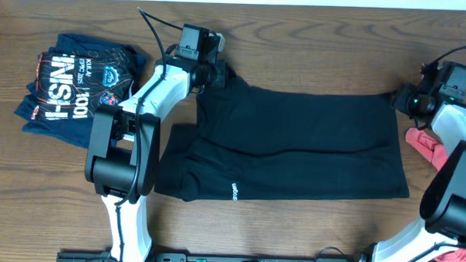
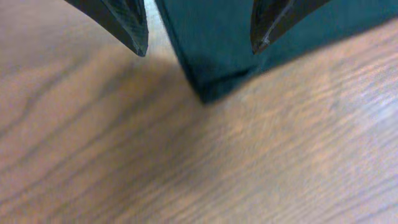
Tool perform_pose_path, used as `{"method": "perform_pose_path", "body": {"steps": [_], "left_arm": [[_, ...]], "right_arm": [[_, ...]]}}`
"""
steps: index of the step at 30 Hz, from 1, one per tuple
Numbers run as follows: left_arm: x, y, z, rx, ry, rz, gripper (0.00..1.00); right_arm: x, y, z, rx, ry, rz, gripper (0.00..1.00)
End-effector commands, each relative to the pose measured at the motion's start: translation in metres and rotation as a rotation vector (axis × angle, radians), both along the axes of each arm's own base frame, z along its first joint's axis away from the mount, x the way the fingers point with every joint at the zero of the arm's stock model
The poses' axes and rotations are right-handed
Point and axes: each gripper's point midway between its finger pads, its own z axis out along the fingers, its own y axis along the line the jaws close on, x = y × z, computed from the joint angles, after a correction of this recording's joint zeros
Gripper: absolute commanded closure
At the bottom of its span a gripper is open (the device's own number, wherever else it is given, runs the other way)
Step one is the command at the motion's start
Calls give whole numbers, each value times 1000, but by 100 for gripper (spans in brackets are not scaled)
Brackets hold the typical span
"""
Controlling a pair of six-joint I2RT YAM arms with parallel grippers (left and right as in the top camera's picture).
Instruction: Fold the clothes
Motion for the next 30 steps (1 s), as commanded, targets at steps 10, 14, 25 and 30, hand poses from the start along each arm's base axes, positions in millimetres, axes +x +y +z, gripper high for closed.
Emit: {"method": "perform_pose_path", "body": {"steps": [10, 14, 25, 30], "left_arm": [[-3, -3, 5, -7, 15, -10, 81], [-5, -2, 4, -3, 22, -12, 81], [-5, -2, 4, -3, 23, -12, 85], [-5, -2, 4, -3, 23, -11, 87]], "right_arm": [[26, 32, -55, 38, 5, 27, 46], [26, 41, -63, 31, 23, 42, 46], [3, 20, -76, -65, 140, -43, 99], [1, 20, -77, -65, 150, -44, 99]]}}
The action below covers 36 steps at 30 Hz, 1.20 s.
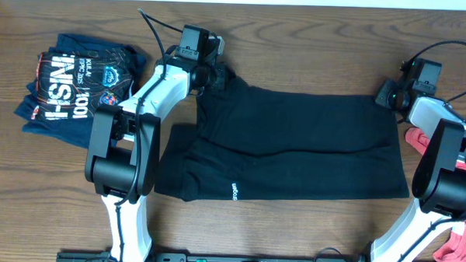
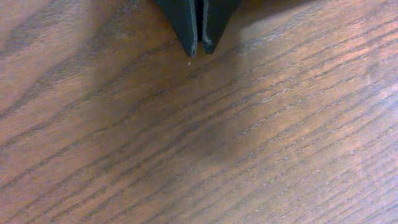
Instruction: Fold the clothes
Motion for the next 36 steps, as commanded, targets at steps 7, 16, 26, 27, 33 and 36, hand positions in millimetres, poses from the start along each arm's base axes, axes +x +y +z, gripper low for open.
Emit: {"method": "perform_pose_path", "body": {"steps": [7, 16, 26, 27, 33, 36], "left_arm": [[1, -3, 8, -7, -8, -11, 88], [1, -3, 9, -8, -9, -11, 88], [0, -3, 15, -9, -15, -11, 91], [-1, -2, 19, -10, -19, -11, 91], [-23, 3, 54, -5, 3, -11, 92], [-47, 9, 66, 11, 67, -11, 94]], "right_arm": [[-33, -13, -15, -12, 124, -121, 99], [-31, -28, 51, -60, 12, -155, 99], [-38, -24, 53, -56, 40, -149, 99], [-42, -23, 51, -52, 55, -149, 99], [-69, -15, 43, -26, 169, -146, 99], [-83, -12, 45, -18, 218, -148, 99]]}}
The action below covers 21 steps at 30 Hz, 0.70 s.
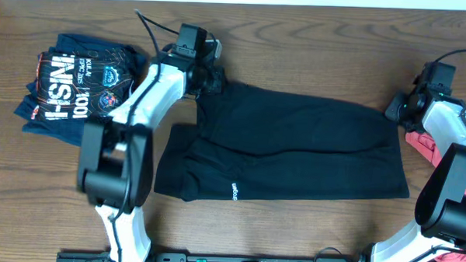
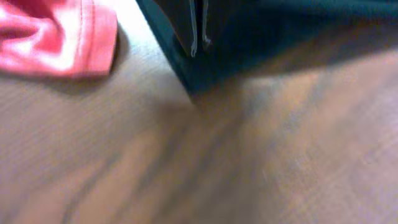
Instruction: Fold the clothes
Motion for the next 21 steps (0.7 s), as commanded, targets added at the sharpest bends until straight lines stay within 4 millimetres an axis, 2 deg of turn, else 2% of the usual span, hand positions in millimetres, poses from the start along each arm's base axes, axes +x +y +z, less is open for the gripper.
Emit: {"method": "perform_pose_path", "body": {"steps": [1, 8, 14, 21], "left_arm": [[-14, 1, 37, -11, -18, -10, 94], [-56, 12, 65, 9, 62, -9, 94], [-104, 24, 59, 54, 256, 1, 94], [-143, 28, 56, 93, 420, 11, 94]], "right_arm": [[-7, -3, 19, -14, -9, -26, 99], [-38, 3, 51, -14, 30, -57, 99], [-75, 6, 78, -41, 87, -82, 99], [-104, 0, 82, -96, 187, -100, 99]]}}
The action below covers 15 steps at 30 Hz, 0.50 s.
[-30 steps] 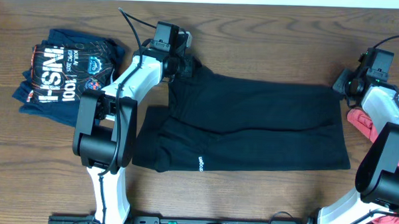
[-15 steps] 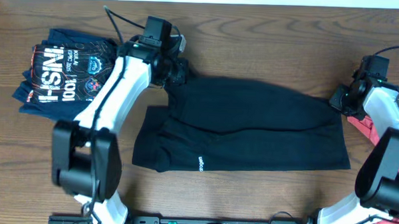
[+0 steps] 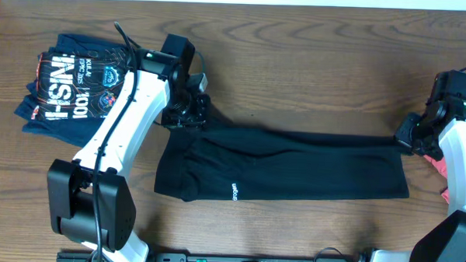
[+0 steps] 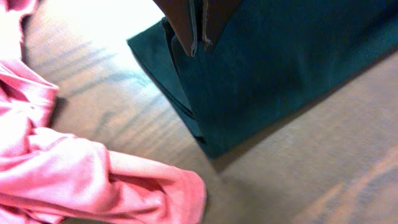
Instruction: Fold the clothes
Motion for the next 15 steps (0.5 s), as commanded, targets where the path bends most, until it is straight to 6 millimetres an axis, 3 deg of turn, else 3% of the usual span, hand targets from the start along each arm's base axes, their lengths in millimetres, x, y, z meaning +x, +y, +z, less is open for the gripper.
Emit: {"method": "perform_pose_path", "body": {"steps": [1, 15], "left_arm": [[-13, -4, 8, 9, 31, 1, 94], [-81, -15, 15, 92, 254, -102, 94]], "right_arm": [[-8, -11, 4, -58, 21, -32, 99], [-19, -14, 4, -85, 74, -23, 99]]}}
